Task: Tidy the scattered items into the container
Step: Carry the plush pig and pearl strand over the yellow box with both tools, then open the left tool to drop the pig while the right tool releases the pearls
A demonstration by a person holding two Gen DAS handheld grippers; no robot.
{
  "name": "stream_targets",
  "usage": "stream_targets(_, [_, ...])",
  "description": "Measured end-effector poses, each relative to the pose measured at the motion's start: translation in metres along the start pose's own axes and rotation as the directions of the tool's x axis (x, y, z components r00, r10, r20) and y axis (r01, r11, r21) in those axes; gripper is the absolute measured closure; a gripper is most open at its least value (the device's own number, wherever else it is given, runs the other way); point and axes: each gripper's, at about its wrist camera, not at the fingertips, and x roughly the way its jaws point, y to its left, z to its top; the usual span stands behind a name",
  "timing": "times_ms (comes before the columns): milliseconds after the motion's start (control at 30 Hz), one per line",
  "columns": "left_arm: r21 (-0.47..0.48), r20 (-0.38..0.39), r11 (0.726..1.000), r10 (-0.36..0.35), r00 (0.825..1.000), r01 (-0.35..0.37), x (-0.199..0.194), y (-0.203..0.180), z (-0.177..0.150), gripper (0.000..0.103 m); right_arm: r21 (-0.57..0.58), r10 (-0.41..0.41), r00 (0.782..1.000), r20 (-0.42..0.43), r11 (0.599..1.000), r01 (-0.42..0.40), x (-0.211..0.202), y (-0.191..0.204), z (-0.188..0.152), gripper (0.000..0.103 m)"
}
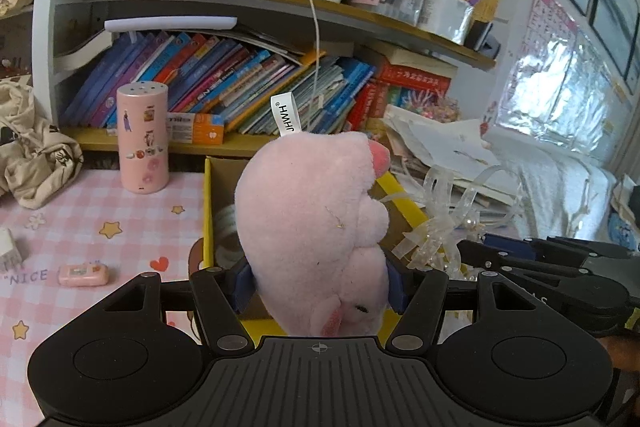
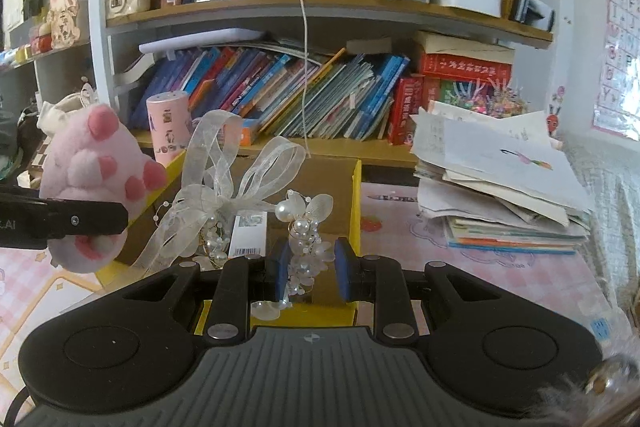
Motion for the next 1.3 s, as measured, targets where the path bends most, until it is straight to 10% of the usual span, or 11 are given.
stream_targets(1300, [0.233,-0.269,0.963,0.198,0.943,-0.135,0.117,-0.012,0.003,0.029,-0.393,0.138,0.941,-0.309,0.883,-0.258,0.169,-0.001,0.036,0.08])
